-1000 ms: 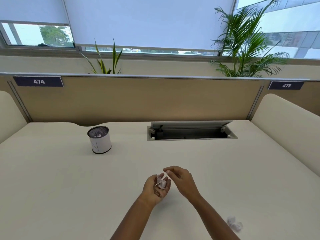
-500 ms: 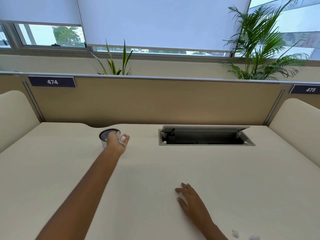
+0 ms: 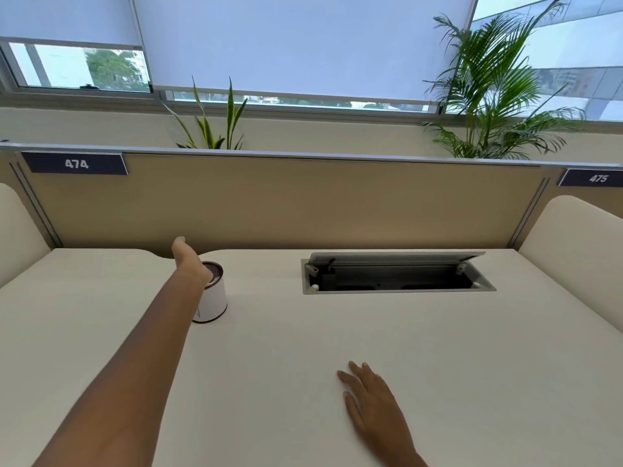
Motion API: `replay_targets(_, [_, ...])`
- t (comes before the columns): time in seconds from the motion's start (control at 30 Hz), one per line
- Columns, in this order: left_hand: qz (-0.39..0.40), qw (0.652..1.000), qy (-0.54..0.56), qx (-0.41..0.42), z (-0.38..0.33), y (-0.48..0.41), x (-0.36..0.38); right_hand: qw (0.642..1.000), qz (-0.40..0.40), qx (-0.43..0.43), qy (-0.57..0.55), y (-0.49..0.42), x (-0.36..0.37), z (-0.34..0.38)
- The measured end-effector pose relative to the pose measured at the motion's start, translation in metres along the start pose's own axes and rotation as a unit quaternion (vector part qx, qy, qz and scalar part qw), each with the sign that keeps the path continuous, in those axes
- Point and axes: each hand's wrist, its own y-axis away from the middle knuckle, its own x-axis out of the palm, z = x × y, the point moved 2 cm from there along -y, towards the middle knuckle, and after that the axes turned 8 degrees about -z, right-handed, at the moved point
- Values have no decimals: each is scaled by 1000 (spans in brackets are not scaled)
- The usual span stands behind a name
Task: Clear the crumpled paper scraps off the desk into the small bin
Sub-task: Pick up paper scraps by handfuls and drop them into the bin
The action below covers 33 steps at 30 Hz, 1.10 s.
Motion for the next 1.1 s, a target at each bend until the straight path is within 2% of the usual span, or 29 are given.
replay_targets(0.17, [3,1000,-10,6,9,-2,-3,1000,11,5,5,-1,-1,0])
replay_targets(0.37, [13,992,-86,94,54,28,-9,1000,15,20,9,1,-7,3])
replay_targets(0.47, [28,974,-173,147,91,52,-19,1000,20,6,6,3,-7,3])
replay_targets(0.63, [121,928,-303,182,160,97,-40,999,45,19,-1,0,-26,-5])
replay_targets(0.7, [185,897,-360,178,186,116,-48,998,59,7,0,0,-36,-15])
replay_targets(0.77, [284,855,-409,143,210,138,-56,998,52,33,-29,3,-50,-26])
replay_targets(0.87, [425,755,-493,84,241,170,-66,991,32,110,-72,11,-81,-49])
replay_targets(0.97, [490,659,-560,110,266,193,-74,980,6,182,-80,24,-109,-77])
replay_targets(1.1, [527,543,-621,203,287,218,-79,964,12,252,-86,50,-140,-101])
